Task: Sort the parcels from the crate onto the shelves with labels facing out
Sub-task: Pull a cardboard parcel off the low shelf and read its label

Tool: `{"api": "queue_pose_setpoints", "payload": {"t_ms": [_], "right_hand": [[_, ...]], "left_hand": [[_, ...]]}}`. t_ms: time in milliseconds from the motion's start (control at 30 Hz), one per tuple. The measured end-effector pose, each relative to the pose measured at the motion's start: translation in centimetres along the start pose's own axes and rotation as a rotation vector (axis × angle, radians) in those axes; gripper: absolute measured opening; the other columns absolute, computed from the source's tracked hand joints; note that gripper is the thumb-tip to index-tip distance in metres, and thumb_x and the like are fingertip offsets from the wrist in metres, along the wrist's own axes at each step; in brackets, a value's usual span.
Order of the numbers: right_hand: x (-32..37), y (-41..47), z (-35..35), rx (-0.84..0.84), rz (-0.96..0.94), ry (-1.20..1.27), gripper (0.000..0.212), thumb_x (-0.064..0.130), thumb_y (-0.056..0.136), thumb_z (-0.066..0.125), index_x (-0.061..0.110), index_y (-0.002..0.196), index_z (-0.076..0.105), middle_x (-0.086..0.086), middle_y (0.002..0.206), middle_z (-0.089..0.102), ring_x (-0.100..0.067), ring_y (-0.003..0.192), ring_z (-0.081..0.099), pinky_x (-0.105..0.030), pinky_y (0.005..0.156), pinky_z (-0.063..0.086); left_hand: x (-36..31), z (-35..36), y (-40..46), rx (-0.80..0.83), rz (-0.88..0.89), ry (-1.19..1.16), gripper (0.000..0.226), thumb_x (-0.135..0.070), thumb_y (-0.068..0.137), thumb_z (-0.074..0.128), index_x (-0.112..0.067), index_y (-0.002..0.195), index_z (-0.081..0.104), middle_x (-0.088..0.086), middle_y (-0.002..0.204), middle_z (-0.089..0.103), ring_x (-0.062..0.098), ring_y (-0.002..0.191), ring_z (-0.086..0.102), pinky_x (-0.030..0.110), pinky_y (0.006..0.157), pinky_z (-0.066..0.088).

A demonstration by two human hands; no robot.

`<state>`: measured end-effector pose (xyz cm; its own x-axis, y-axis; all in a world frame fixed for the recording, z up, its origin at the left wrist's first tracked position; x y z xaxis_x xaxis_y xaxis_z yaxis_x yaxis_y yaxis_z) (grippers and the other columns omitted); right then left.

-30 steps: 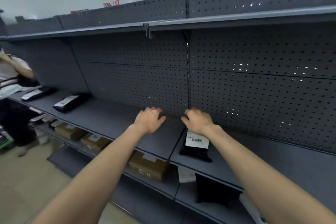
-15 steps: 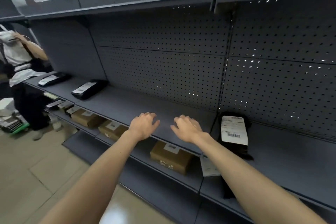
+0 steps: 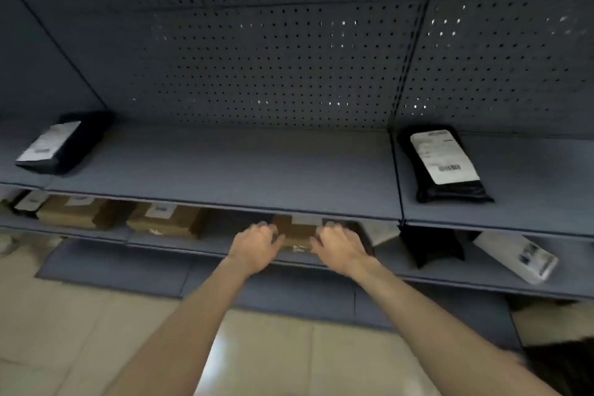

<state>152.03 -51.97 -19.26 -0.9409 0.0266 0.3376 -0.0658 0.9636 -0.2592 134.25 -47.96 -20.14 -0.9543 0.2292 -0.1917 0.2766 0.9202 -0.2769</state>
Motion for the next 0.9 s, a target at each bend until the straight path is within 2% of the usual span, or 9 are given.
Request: {"api": "queue_pose_setpoints", "payload": {"t_ms": [133,300,367,433,533,633,700,767,900], "right_hand": [[-3.1,1.5,4.1,0.068,0.155,0.027,0.038,0.042,0.101,0.040,0.010,0.112,0.060,-0.015,0.117,0.061,-0.036,0.114,0.056,-0.041,0.090,0.046],[-7.2,5.9,9.5,0.067,0.366,0.154,0.043,0.046,0.100,0.045,0.008,0.105,0.064,-0.015,0.106,0.067,-0.034,0.103,0.062,-0.038,0.081,0.049],[-8.7,8.2,11.4,0.032,0.434,0.182,0.048,0.049,0.100,0.045,0.005,0.108,0.064,-0.015,0.107,0.066,-0.034,0.101,0.063,-0.036,0.077,0.047],[-10.4,10.2,13.4,0.005,0.493,0.224,0.055,0.052,0.099,0.043,0.003,0.118,0.058,-0.016,0.113,0.063,-0.034,0.106,0.061,-0.037,0.081,0.048],[-12.7,12.7,16.4,-0.039,0.551,0.347,0.061,0.054,0.098,0.044,0.005,0.133,0.050,-0.018,0.127,0.057,-0.034,0.116,0.056,-0.039,0.091,0.046],[-14.1,13.9,18.8,-0.043,0.624,0.547,0.062,0.049,0.099,0.047,0.003,0.141,0.043,-0.017,0.137,0.051,-0.033,0.124,0.050,-0.032,0.094,0.040],[-14.8,14.1,20.0,-0.069,0.658,0.722,0.060,0.046,0.099,0.050,0.005,0.142,0.042,-0.015,0.134,0.053,-0.030,0.121,0.052,-0.027,0.087,0.037],[-15.2,14.2,20.9,-0.122,0.663,0.838,0.058,0.044,0.099,0.051,0.006,0.142,0.042,-0.011,0.129,0.054,-0.026,0.113,0.053,-0.026,0.085,0.036],[-14.9,13.5,21.4,-0.217,0.638,0.945,0.050,0.039,0.100,0.050,0.010,0.140,0.044,-0.009,0.127,0.056,-0.023,0.108,0.053,-0.025,0.087,0.036]], "left_hand": [[1.7,4.4,2.5,0.101,-0.026,-0.027,0.040,-0.046,0.101,0.043,-0.019,0.126,0.060,0.007,0.123,0.061,0.030,0.116,0.059,0.042,0.094,0.050],[4.5,10.1,7.1,0.090,-0.150,-0.162,0.042,-0.049,0.100,0.048,-0.017,0.125,0.060,0.010,0.123,0.062,0.034,0.114,0.060,0.042,0.093,0.050],[6.0,12.5,9.3,0.079,-0.205,-0.222,0.045,-0.052,0.098,0.050,-0.017,0.124,0.061,0.012,0.121,0.064,0.036,0.111,0.062,0.042,0.090,0.052],[7.5,14.7,11.3,0.072,-0.261,-0.307,0.052,-0.059,0.095,0.052,-0.016,0.124,0.061,0.015,0.116,0.067,0.038,0.107,0.063,0.043,0.088,0.054],[9.4,17.8,14.0,0.027,-0.356,-0.481,0.060,-0.061,0.092,0.056,-0.011,0.125,0.061,0.016,0.115,0.067,0.038,0.106,0.063,0.044,0.089,0.053],[9.7,20.1,15.7,0.019,-0.418,-0.668,0.053,-0.052,0.095,0.058,-0.010,0.126,0.060,0.011,0.108,0.063,0.029,0.096,0.060,0.035,0.078,0.045],[9.6,21.3,16.4,0.012,-0.452,-0.774,0.051,-0.050,0.096,0.058,-0.010,0.129,0.059,0.008,0.107,0.060,0.024,0.091,0.055,0.031,0.076,0.041],[9.6,22.2,16.9,-0.020,-0.474,-0.874,0.054,-0.051,0.096,0.058,-0.011,0.131,0.058,0.008,0.113,0.062,0.024,0.094,0.056,0.030,0.079,0.043],[9.2,22.9,16.1,-0.079,-0.498,-0.986,0.054,-0.054,0.094,0.060,-0.010,0.126,0.060,0.006,0.111,0.064,0.026,0.100,0.060,0.032,0.084,0.046]]}}
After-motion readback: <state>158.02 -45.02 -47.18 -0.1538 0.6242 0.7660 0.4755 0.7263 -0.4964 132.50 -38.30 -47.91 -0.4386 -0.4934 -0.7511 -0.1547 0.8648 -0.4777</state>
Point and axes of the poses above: each hand's wrist, its own y-axis towards the middle knuckle, its own z-axis out of the palm, x = y × z, the point moved 4 cm from there along y, towards the middle knuckle
